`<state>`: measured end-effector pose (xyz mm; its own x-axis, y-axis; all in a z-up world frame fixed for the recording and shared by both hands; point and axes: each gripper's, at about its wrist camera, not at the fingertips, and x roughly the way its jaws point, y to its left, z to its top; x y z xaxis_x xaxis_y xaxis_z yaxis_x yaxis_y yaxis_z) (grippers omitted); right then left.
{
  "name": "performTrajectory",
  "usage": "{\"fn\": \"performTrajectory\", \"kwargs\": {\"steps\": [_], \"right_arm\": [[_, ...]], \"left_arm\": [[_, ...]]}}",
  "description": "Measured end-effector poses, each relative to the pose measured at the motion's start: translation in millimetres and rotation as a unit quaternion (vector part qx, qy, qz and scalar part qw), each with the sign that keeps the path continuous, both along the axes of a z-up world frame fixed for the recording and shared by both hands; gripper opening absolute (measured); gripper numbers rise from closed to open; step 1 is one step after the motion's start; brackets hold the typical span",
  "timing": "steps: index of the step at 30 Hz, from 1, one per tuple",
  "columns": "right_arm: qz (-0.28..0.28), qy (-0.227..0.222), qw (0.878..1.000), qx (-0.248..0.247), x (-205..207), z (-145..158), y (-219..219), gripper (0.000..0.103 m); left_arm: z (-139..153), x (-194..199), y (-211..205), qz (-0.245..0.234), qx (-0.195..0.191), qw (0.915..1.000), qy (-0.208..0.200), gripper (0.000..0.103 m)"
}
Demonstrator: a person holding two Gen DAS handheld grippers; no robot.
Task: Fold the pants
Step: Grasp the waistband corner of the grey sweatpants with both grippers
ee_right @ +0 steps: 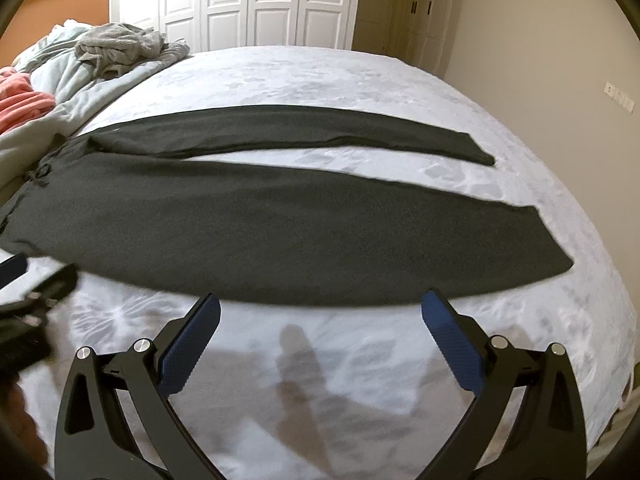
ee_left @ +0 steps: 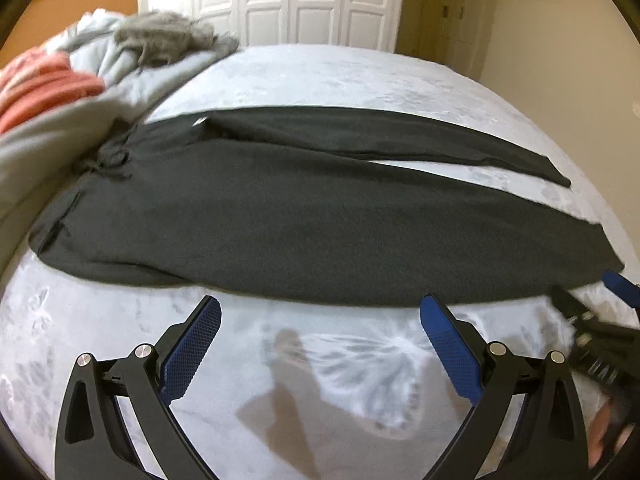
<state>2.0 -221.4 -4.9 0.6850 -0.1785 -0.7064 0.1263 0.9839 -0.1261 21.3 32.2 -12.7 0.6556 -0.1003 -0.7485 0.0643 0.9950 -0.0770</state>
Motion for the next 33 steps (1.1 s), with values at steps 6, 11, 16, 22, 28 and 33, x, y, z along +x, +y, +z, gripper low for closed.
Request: {"fn": "performTrajectory", "kwargs": {"steps": [6, 11, 16, 22, 28, 33], "right_arm": [[-0.038, 0.001, 0.999, 0.012, 80, 35, -112, 0.098], [-0.087, -0.008, 0.996, 0.01, 163, 49, -196, 0.098], [-0.12, 0.004, 0.992, 0.025, 234, 34, -251, 0.098], [-0.126, 0.04, 0.991, 0.026, 291, 8, -285, 0.098], [-0.127, 0.055, 0.988, 0.073, 312, -18, -306, 0.098], [-0.094, 0.062, 0.991, 0.064, 324, -29, -280, 0.041]], "left_arm": [[36, 66, 77, 0.055, 0.011, 0.9984, -0.011, 0.098], [54, 166, 148, 0.116, 0.058, 0.9915, 0.008, 0.098], [39, 266, 209, 0.18, 0.052, 0.9804, 0.06, 0.098], [-7, 349, 245, 0.232, 0.123, 0.9582, 0.113, 0.098], [-47, 364, 286, 0.262, 0.053, 0.9554, 0.126, 0.098], [-41, 363, 297, 0.27, 0.052, 0.9557, 0.106, 0.028]]}}
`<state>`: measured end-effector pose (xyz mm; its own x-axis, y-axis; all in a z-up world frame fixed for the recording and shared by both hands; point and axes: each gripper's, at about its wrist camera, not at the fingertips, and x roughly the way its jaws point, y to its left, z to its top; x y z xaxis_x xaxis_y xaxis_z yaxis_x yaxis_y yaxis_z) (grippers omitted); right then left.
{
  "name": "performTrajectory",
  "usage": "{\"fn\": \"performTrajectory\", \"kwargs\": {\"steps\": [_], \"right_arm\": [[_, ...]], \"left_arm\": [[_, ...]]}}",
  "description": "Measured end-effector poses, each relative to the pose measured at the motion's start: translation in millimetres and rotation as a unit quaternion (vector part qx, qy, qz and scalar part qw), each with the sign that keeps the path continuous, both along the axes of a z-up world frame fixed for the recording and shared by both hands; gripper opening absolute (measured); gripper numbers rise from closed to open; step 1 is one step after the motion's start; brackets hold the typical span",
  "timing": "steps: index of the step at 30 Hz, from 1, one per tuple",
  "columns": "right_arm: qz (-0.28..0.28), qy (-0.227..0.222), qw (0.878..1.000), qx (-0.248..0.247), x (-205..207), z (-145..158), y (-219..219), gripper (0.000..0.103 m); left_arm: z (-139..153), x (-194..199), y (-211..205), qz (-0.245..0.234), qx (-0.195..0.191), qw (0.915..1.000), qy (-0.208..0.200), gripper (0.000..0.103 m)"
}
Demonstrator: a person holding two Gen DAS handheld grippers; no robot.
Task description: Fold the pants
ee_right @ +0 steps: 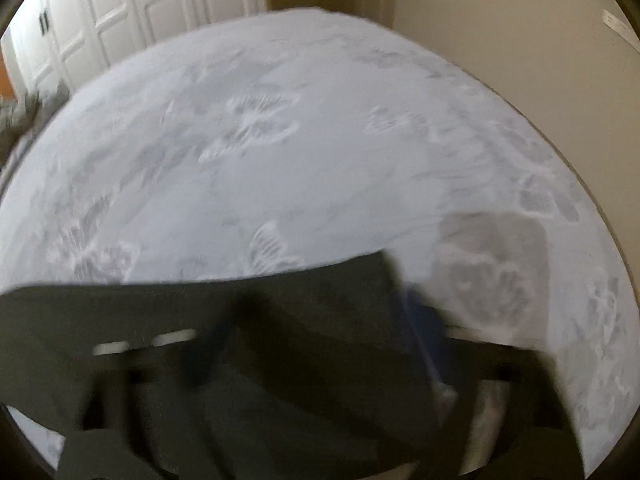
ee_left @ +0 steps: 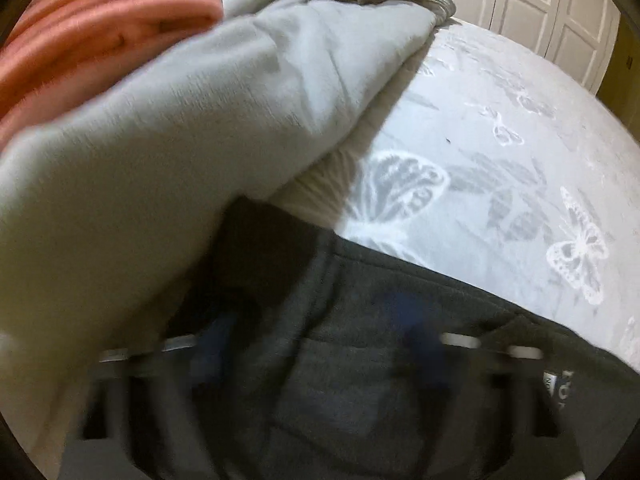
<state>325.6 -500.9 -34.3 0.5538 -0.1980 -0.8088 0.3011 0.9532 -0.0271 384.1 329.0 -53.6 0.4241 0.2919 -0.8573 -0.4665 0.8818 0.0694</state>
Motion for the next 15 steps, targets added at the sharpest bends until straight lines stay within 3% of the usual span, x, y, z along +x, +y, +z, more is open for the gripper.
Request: {"fn": "performTrajectory", "kwargs": {"steps": [1, 3, 9, 12, 15], "right_arm": [[0.009, -0.005, 1.0, 0.006, -2, 5, 5, 0.01], [0.014, -0.03, 0.999, -0.01, -14, 22, 16, 0.01], [0.062, -0.099, 0.992, -0.04, -87, 92, 37, 0.009], [0.09, -0.123, 0.987, -0.052, -143, 117, 44, 0.009], [0.114, -0.121, 0.984, -0.065, -196, 120, 44, 0.009]], "left_arm": [[4, -2, 3, 0.003, 0.009, 0.9999, 0.01, 0.008], [25, -13, 11, 0.0, -0.018, 0.9997, -0.017, 0.004], [103, -80, 6, -0.053, -0.045, 0.9934, -0.091, 0.004], [133, -144, 6, -0.082, -0.067, 0.9877, -0.115, 0.003], [137, -210, 11, -0.097, -0.076, 0.9861, -0.112, 0.0]]}}
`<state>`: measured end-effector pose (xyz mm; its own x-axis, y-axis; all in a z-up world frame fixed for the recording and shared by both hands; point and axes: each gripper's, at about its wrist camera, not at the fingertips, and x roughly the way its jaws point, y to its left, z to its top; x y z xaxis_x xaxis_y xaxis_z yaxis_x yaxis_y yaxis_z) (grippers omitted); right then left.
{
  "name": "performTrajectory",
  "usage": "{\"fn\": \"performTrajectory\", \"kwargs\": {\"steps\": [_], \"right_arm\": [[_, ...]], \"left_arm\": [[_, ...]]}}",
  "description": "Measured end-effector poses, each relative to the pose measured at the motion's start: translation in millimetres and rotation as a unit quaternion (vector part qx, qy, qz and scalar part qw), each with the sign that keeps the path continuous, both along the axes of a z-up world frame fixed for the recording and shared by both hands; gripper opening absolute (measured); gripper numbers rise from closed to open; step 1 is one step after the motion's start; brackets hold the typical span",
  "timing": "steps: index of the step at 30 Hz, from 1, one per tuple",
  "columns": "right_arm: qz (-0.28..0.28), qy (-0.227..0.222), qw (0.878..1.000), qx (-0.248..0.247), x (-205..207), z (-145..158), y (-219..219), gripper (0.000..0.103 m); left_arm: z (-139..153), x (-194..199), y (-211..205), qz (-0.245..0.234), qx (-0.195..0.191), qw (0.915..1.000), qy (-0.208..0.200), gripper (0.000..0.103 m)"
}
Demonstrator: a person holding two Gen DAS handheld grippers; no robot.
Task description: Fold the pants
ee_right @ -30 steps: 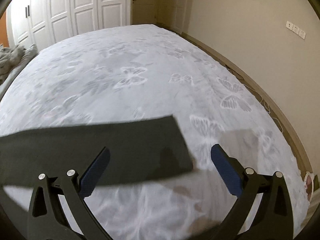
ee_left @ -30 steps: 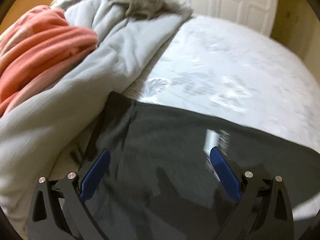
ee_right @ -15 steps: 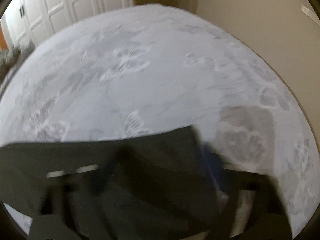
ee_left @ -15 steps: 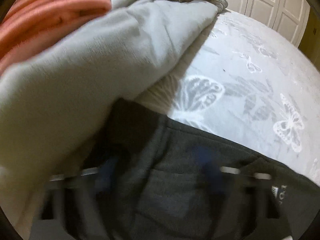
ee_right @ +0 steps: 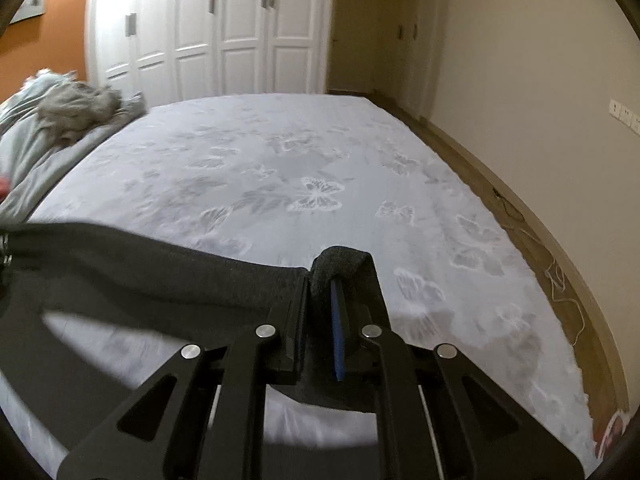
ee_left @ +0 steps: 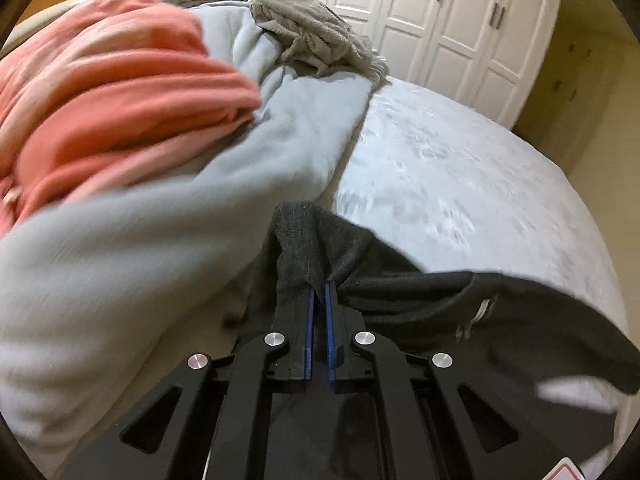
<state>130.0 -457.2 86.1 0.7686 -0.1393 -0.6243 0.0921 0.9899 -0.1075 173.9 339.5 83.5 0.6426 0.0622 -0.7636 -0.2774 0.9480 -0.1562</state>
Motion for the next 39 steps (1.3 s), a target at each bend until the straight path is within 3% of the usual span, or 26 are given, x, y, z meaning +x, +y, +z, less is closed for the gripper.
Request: {"fn": "performTrajectory", "kwargs": {"steps": [2, 6, 7, 9, 10, 11, 13, 15, 16, 18, 19, 21, 22, 23, 25, 29, 32, 36, 39], "right_arm": [[0.005, 0.023, 1.0, -0.02, -24, -11, -1, 0.01], [-0.009, 0.097, 0.995, -0.03, -58, -60, -10, 0.014], [-0.026, 0.11, 0.993, -0.04, -65, -71, -10, 0.015], [-0.043, 0.116, 0.991, -0.041, -76, -77, -7, 0.023], [-0.054, 0.105, 0.992, -0.034, -85, -73, -6, 0.042], [-0.059, 0.092, 0.994, -0.025, -92, -67, -6, 0.064], [-0.069, 0.048, 0.996, 0.003, -112, -49, -4, 0.075], [-0.069, 0.028, 0.997, 0.038, -129, -40, 0, 0.075], [-0.07, 0.021, 0.996, 0.051, -134, -37, 1, 0.075], [-0.068, 0.021, 0.994, 0.078, -144, -36, 6, 0.075], [-0.066, 0.021, 0.993, 0.09, -146, -36, 7, 0.075], [-0.059, 0.025, 0.99, 0.123, -146, -40, 8, 0.075], [-0.057, 0.027, 0.988, 0.141, -146, -41, 7, 0.076], [-0.053, 0.032, 0.984, 0.167, -143, -43, 5, 0.079], [-0.052, 0.051, 0.974, 0.213, -130, -50, -1, 0.079], [-0.083, 0.072, 0.96, 0.259, -103, -68, -12, 0.079], [-0.124, 0.085, 0.942, 0.298, -79, -85, -29, 0.079], [-0.181, 0.092, 0.951, 0.234, -71, -86, -39, 0.072], [-0.178, 0.047, 0.951, 0.247, -99, -68, -51, 0.072]], "left_arm": [[-9, -39, 7, -0.004, 0.006, 0.9999, 0.011, 0.0], [-51, -85, 9, -0.023, -0.038, 0.9978, 0.05, 0.001], [-60, -95, 6, -0.024, -0.047, 0.9973, 0.052, 0.008], [-65, -109, 1, -0.017, -0.072, 0.9963, 0.045, 0.043], [-63, -117, -1, -0.004, -0.087, 0.9956, 0.036, 0.069], [-61, -123, -1, 0.009, -0.101, 0.9946, 0.024, 0.082], [-60, -132, 2, 0.045, -0.138, 0.9895, -0.001, 0.087], [-66, -131, 7, 0.075, -0.171, 0.9824, 0.001, 0.087], [-76, -124, 9, 0.095, -0.207, 0.9736, 0.015, 0.087], [-92, -118, 14, 0.109, -0.258, 0.9593, 0.037, 0.087], [-103, -107, 12, 0.106, -0.304, 0.9458, 0.044, 0.087], [-110, -98, 10, 0.102, -0.338, 0.9343, 0.047, 0.082], [-109, -92, 10, 0.091, -0.36, 0.9279, 0.035, 0.063], [-104, -89, 10, 0.078, -0.357, 0.9303, 0.03, 0.032], [-88, -79, 8, 0.07, -0.295, 0.9515, 0.052, 0.0], [-81, -77, 16, 0.074, -0.278, 0.9542, 0.083, 0.0], [-74, -87, 31, 0.088, -0.261, 0.9582, 0.079, 0.0], [-72, -93, 50, 0.096, -0.254, 0.9587, 0.084, 0.0], [-76, -82, 46, 0.095, -0.215, 0.966, 0.108, 0.0]]}}
